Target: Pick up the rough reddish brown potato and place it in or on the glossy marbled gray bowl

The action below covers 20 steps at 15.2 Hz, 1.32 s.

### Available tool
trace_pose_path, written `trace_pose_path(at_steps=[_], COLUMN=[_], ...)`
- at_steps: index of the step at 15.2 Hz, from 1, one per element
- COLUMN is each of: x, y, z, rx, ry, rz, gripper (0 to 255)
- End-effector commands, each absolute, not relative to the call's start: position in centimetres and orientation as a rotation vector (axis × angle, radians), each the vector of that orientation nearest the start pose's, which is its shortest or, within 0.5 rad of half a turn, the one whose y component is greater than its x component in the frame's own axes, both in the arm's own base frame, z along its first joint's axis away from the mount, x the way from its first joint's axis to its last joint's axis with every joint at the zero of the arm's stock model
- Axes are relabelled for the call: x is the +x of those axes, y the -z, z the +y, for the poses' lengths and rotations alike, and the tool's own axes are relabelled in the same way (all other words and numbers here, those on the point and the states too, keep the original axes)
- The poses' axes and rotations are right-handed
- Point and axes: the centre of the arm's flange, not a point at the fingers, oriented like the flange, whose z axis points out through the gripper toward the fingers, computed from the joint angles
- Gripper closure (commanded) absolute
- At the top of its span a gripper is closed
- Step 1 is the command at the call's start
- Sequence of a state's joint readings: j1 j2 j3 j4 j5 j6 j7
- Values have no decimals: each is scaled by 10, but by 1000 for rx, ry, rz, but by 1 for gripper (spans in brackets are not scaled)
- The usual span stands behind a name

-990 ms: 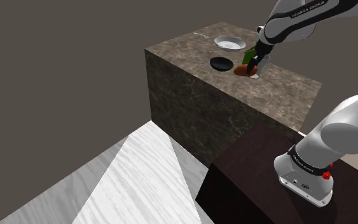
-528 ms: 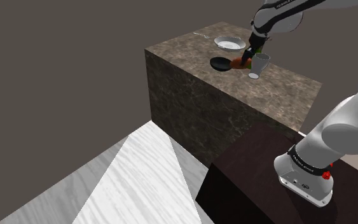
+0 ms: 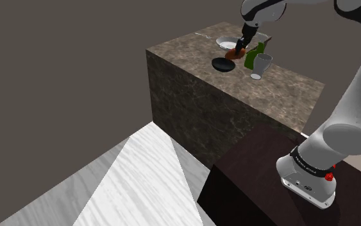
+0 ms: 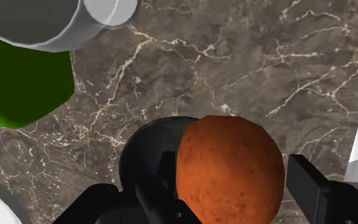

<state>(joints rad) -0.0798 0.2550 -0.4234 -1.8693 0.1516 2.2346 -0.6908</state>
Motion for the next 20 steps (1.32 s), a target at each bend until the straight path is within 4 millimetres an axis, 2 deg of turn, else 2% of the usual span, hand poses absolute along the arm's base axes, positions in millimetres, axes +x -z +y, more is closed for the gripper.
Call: trace_pose_path(at_steps=[1, 4, 5, 20], x=[584, 619, 637, 637], y=[-401, -404, -405, -326], z=[-298, -316, -325, -325], rx=[-3186, -3186, -3186, -3186], ry=[201, 201, 201, 201], rz=[-196, -196, -196, -196], gripper=[255, 255, 255, 255])
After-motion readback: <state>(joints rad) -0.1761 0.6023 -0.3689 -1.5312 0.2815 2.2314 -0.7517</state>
